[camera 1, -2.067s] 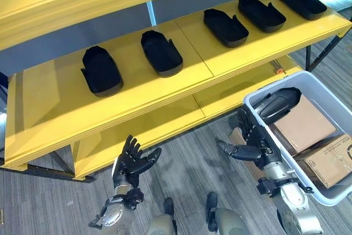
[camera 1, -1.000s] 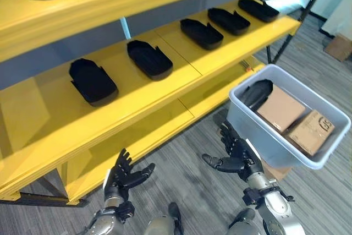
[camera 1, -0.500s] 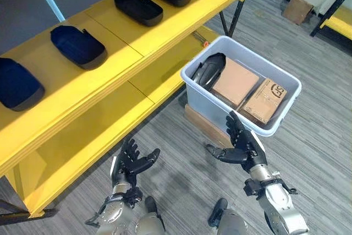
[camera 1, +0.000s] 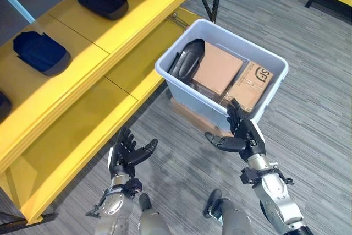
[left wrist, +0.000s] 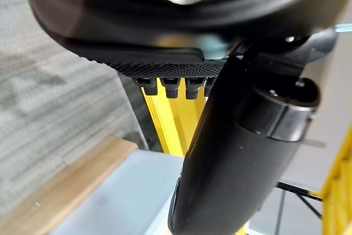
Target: Move parts from the plastic box to the shelf.
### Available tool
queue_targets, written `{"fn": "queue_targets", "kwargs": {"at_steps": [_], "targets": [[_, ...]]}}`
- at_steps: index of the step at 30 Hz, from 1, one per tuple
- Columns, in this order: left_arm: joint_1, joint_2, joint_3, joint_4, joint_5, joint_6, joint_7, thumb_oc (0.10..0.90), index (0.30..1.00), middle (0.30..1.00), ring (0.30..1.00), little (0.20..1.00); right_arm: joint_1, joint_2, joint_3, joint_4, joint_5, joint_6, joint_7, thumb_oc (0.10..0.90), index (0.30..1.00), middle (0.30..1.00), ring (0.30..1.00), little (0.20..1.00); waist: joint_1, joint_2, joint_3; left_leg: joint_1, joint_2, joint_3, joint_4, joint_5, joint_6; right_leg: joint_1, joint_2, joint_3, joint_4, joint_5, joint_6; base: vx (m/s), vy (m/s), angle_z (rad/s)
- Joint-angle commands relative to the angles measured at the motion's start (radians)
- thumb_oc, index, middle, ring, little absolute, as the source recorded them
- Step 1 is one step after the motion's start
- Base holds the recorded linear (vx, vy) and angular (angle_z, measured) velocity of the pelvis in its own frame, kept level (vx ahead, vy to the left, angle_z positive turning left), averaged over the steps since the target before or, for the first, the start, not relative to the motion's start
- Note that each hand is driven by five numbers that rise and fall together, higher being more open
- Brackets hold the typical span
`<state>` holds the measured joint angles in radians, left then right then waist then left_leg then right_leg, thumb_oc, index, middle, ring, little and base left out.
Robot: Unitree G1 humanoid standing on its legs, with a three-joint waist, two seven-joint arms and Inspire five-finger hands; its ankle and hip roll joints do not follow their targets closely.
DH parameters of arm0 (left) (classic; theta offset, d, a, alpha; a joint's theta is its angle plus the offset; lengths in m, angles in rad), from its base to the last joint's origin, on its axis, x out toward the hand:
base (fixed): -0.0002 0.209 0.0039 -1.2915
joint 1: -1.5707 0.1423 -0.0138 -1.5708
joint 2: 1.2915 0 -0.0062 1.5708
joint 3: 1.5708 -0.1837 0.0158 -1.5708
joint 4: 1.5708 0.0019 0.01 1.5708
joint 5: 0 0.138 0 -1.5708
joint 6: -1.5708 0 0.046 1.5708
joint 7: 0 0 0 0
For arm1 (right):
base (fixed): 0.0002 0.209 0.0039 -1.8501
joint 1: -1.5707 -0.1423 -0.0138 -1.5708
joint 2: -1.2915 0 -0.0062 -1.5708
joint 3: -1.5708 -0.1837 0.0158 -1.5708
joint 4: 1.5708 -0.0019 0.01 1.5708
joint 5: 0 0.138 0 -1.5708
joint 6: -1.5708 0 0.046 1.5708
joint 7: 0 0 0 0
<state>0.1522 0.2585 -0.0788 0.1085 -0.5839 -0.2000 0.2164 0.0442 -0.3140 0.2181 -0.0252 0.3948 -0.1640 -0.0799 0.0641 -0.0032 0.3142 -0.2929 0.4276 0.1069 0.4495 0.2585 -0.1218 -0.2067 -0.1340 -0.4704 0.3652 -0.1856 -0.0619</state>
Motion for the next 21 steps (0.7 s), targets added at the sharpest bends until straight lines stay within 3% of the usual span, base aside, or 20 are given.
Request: {"fn": "queue_targets", "kwargs": {"at_steps": [1, 2, 3, 4, 5, 6, 7, 9, 13, 14, 17, 21], "targets": [[-0.034, 0.043, 0.013, -0.127, 0.012, -0.091, 0.005, 0.900, 1.000, 1.000, 1.000, 1.000, -0.086, -0.004, -0.006, -0.100, -0.010, -0.137, -0.007, 0.900, 1.000, 1.000, 1.000, 1.000, 0.001, -0.025, 0.035, -0.019, -0.187, -0.051, 0.097, -0.185, 0.023, 0.127, 0.002, 0.063, -0.239, 0.089, 0.095, 0.21, 0.092, -0.15], [-0.021, 0.040, 0.019, -0.139, 0.009, -0.092, -0.001, 0.900, 1.000, 1.000, 1.000, 1.000, -0.086, -0.004, -0.009, -0.086, 0.001, -0.136, 0.000, 0.900, 1.000, 1.000, 1.000, 1.000, 0.010, -0.037, 0.029, -0.049, -0.154, -0.060, 0.003, -0.183, 0.017, 0.158, 0.001, 0.079, -0.250, 0.078, 0.112, 0.19, 0.076, -0.15], [-0.019, 0.040, 0.019, -0.139, 0.009, -0.092, -0.001, 0.900, 1.000, 1.000, 1.000, 1.000, -0.086, -0.004, -0.009, -0.085, 0.001, -0.137, 0.001, 0.900, 1.000, 1.000, 1.000, 1.000, 0.012, -0.039, 0.030, -0.042, -0.154, -0.055, -0.002, -0.181, 0.017, 0.160, 0.000, 0.081, -0.250, 0.078, 0.112, 0.25, 0.172, -0.49], [-0.014, 0.042, 0.021, -0.142, 0.012, -0.094, -0.003, 0.900, 1.000, 1.000, 1.000, 1.000, -0.092, -0.005, -0.007, -0.071, -0.006, -0.139, 0.000, 0.900, 1.000, 1.000, 1.000, 1.000, 0.024, -0.033, 0.032, -0.064, -0.142, -0.081, -0.146, -0.147, 0.010, 0.169, 0.001, 0.095, -0.245, 0.073, 0.119, 0.20, 0.261, -0.97], [-0.016, 0.045, 0.033, -0.138, 0.017, -0.098, 0.000, 0.900, 1.000, 1.000, 1.000, 1.000, -0.100, -0.005, -0.001, -0.063, -0.011, -0.141, 0.005, 0.900, 1.000, 1.000, 1.000, 1.000, 0.048, -0.022, 0.038, -0.042, -0.124, -0.122, -0.370, -0.003, -0.010, 0.167, 0.007, 0.113, -0.212, 0.073, 0.118, 0.19, 0.260, -1.05], [-0.016, 0.045, 0.033, -0.138, 0.017, -0.098, 0.000, 0.900, 1.000, 1.000, 1.000, 1.000, -0.100, -0.005, 0.000, -0.062, -0.011, -0.141, 0.005, 0.900, 1.000, 1.000, 1.000, 1.000, 0.049, -0.023, 0.040, -0.035, -0.123, -0.119, -0.379, 0.001, -0.010, 0.168, 0.006, 0.115, -0.211, 0.072, 0.118, 0.27, 0.353, -1.29], [-0.013, 0.040, 0.047, -0.127, 0.015, -0.099, 0.001, 0.900, 1.000, 1.000, 1.000, 1.000, -0.105, -0.005, 0.003, -0.063, -0.011, -0.137, 0.018, 0.900, 1.000, 1.000, 1.000, 1.000, 0.065, -0.008, 0.031, -0.017, -0.120, -0.184, -0.512, 0.030, -0.026, 0.167, 0.019, 0.154, -0.165, 0.045, 0.125, 0.25, 0.277, -1.09], [-0.003, 0.032, 0.062, -0.123, 0.013, -0.099, -0.004, 0.900, 1.000, 1.000, 1.000, 1.000, -0.094, -0.004, 0.000, -0.070, -0.004, -0.133, 0.038, 0.900, 1.000, 1.000, 1.000, 1.000, 0.070, 0.003, 0.023, 0.005, -0.123, -0.222, -0.526, 0.031, -0.039, 0.174, 0.031, 0.196, -0.119, 0.015, 0.126, 0.27, 0.364, -1.15], [0.020, 0.033, 0.073, -0.126, 0.006, -0.096, -0.020, 0.900, 1.000, 1.000, 1.000, 1.000, -0.071, 0.007, 0.000, -0.078, 0.012, -0.126, 0.069, 0.900, 1.000, 1.000, 1.000, 1.000, 0.078, 0.012, 0.013, 0.064, -0.142, -0.270, -0.485, -0.021, -0.023, 0.162, 0.018, 0.265, -0.057, -0.008, 0.144, 0.12, 0.319, -1.22], [0.019, 0.045, 0.060, -0.132, 0.002, -0.091, -0.034, 0.900, 1.000, 1.000, 1.000, 1.000, -0.045, 0.012, -0.011, -0.088, 0.017, -0.121, 0.072, 0.900, 1.000, 1.000, 1.000, 1.000, 0.058, 0.002, 0.020, 0.019, -0.176, -0.242, -0.366, -0.085, -0.011, 0.192, -0.026, 0.262, -0.067, -0.010, 0.154, 0.09, 0.309, -0.65], [0.016, 0.068, 0.047, -0.136, -0.001, -0.091, -0.036, 0.900, 1.000, 1.000, 1.000, 1.000, -0.029, 0.025, -0.013, -0.109, 0.012, -0.110, 0.076, 0.900, 1.000, 1.000, 1.000, 1.000, 0.039, -0.016, 0.010, -0.020, -0.243, -0.198, -0.240, -0.179, 0.023, 0.208, -0.088, 0.283, -0.095, 0.021, 0.189, 0.13, 0.377, 0.02], [0.010, 0.086, 0.034, -0.142, -0.004, -0.086, -0.033, 0.900, 1.000, 1.000, 1.000, 1.000, -0.008, 0.027, -0.027, -0.114, 0.006, -0.102, 0.073, 0.900, 1.000, 1.000, 1.000, 1.000, 0.018, -0.025, 0.000, -0.048, -0.265, -0.168, -0.179, -0.224, 0.041, 0.213, -0.117, 0.282, -0.124, 0.044, 0.207, 0.08, 0.186, -0.15]]}}
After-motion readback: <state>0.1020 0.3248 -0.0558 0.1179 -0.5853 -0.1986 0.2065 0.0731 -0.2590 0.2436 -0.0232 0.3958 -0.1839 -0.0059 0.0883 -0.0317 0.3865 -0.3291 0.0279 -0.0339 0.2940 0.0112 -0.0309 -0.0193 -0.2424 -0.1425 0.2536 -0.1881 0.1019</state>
